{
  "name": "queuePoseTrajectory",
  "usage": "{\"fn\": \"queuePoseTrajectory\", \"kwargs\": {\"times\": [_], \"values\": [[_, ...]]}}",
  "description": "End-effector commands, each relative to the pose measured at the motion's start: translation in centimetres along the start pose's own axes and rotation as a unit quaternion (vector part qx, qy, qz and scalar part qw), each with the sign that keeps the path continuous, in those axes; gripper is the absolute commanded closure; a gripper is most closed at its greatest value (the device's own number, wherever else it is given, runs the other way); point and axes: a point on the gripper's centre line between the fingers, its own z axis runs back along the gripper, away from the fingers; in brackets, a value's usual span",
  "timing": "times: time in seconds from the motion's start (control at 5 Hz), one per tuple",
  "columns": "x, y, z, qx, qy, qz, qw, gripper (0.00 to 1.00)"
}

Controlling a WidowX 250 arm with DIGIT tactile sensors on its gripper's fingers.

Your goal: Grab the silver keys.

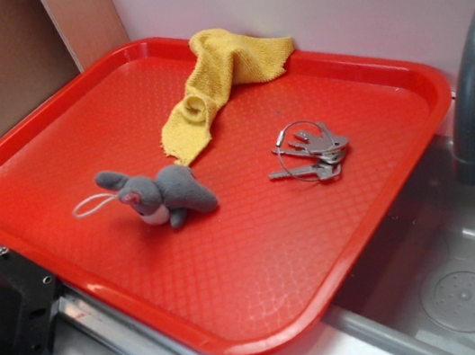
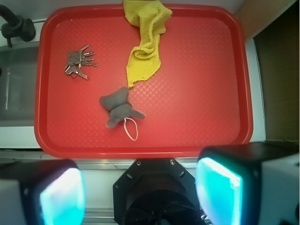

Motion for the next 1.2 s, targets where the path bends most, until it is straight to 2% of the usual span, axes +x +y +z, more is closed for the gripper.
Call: {"fn": "queuePoseTrajectory", "kwargs": {"times": [0.0, 0.2, 0.4, 0.6, 0.8, 1.0], "values": [[0.0, 0.0, 0.0, 0.0, 0.0, 0.0, 1.0, 0.0], [4.3, -1.7, -5.6, -0.122, -0.038, -0.016, 0.992, 0.0], [7.8, -4.1, -6.5, -0.165, -0.108, -0.051, 0.979, 0.0], [10.6, -7.5, -9.5, -0.202, -0.092, -0.049, 0.974, 0.0], [11.2, -10.1, -13.3, -0.196, -0.026, -0.046, 0.979, 0.0], [11.3, -10.5, -15.5, -0.183, -0.001, -0.035, 0.982, 0.0]]}}
